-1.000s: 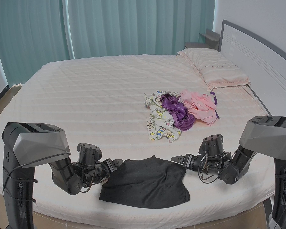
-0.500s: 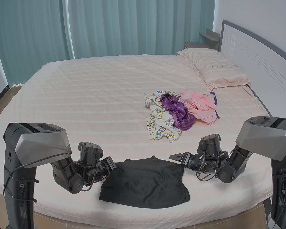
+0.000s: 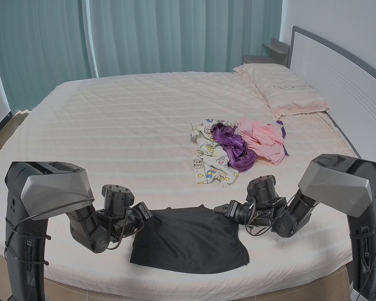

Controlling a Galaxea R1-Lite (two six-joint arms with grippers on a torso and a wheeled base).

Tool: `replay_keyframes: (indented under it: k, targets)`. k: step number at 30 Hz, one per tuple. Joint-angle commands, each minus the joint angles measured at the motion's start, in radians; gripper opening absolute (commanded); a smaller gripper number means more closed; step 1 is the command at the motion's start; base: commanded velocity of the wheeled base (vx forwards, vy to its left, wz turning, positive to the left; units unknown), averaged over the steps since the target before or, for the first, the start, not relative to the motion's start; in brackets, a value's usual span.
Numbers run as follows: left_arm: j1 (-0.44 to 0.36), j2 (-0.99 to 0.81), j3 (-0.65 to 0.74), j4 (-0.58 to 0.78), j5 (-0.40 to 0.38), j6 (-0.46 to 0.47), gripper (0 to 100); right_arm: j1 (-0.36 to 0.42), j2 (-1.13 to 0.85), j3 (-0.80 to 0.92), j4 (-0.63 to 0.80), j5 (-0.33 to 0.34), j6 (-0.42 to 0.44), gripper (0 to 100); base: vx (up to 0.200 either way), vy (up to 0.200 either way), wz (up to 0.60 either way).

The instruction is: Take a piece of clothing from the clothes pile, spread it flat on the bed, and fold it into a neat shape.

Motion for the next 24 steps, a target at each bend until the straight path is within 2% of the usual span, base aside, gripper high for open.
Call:
replay_keyframes:
  k: [1, 6, 11, 23, 24]
  targets:
    - [0.001, 0.001, 0.000, 0.000, -0.001, 0.000, 0, 0.013, 0.025, -0.036, 0.025, -0.006, 0.000, 0, 0.000, 0.000, 0.00]
    - [0.001, 0.006, 0.001, -0.002, 0.000, 0.001, 0, 0.004, 0.025, -0.039, -0.005, -0.007, 0.012, 0, 0.000, 0.000, 0.00]
    - [0.013, 0.009, 0.000, -0.002, 0.000, 0.001, 0, -0.010, 0.025, -0.042, -0.086, -0.044, 0.037, 0, 0.000, 0.000, 0.00]
    - [0.015, 0.034, 0.000, -0.003, 0.016, 0.004, 0, -0.018, 0.036, -0.043, -0.100, -0.073, 0.032, 0, 0.000, 0.000, 0.00]
    - [0.015, 0.034, -0.002, -0.003, 0.014, 0.004, 100, -0.015, 0.040, -0.036, -0.123, -0.072, 0.032, 100, 0.000, 0.000, 0.00]
